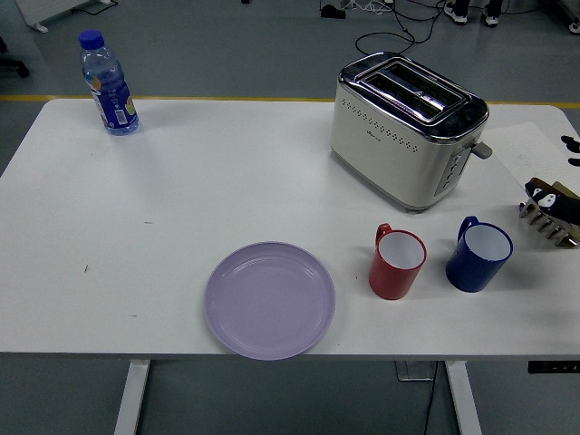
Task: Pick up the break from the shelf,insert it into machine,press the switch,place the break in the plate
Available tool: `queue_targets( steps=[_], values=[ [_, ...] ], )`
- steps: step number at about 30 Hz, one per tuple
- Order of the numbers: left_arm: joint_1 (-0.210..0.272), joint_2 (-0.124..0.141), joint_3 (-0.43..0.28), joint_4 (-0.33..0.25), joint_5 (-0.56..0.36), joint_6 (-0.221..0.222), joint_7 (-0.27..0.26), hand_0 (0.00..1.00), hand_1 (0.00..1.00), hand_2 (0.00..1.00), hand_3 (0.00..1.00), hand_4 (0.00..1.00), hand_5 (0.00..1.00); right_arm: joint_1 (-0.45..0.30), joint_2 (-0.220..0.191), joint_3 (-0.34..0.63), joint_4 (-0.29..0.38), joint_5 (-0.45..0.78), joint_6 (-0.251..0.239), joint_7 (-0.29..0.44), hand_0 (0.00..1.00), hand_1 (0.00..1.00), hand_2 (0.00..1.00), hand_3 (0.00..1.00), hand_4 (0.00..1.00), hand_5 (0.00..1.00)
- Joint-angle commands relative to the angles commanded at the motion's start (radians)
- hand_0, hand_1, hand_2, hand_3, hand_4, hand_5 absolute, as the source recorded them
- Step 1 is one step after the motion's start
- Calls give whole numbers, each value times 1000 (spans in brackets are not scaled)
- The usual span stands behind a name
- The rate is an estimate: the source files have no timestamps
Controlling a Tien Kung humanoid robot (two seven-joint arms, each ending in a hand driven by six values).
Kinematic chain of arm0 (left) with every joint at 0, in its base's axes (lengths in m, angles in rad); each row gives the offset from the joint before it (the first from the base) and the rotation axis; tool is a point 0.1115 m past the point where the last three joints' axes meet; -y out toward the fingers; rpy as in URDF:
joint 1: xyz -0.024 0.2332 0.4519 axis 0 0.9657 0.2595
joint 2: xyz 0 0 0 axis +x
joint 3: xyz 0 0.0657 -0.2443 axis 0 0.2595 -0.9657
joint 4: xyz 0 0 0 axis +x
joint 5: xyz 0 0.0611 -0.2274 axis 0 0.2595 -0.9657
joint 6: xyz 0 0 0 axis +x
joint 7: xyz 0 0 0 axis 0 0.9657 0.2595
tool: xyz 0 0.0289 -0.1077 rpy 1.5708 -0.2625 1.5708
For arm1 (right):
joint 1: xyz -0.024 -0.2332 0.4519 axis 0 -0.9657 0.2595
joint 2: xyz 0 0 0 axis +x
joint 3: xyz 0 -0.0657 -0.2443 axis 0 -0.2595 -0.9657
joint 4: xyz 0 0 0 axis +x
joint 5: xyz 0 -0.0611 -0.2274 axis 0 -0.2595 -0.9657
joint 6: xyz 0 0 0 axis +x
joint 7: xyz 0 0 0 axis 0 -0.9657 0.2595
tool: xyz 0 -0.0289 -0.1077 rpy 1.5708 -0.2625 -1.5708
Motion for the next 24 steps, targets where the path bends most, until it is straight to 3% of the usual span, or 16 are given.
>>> queue_targets(
  steps=[8,16,24],
  values=[
    [-2,1,1,0,0,-1,0,419,481,516,587,374,998,24,5,-24,-44,-268,11,-22,950,866,929,922,822,228],
    [-4,1,-1,0,2,0,1,418,481,515,587,375,998,59,17,-58,-102,-278,13,-29,951,862,929,921,819,228],
    [-5,1,0,0,2,0,2,418,481,515,587,378,998,133,26,-106,-227,-308,7,-57,942,857,921,913,811,229]
  ],
)
